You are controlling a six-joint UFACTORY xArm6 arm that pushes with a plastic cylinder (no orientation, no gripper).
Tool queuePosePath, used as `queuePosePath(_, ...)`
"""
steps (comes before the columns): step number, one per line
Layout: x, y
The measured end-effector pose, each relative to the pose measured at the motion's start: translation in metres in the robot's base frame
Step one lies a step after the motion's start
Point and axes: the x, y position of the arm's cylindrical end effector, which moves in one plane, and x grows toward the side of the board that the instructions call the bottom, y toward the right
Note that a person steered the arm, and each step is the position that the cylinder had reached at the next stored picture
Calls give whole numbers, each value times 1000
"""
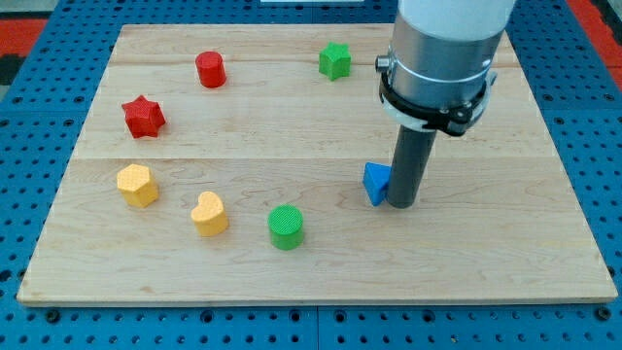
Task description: Push the blue triangle slightly to the right
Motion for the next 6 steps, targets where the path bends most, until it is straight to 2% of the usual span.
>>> queuePosePath(1,-21,0)
queuePosePath(2,4,36)
queuePosePath(3,22,4)
queuePosePath(4,22,-66)
queuePosePath(6,-45,-60)
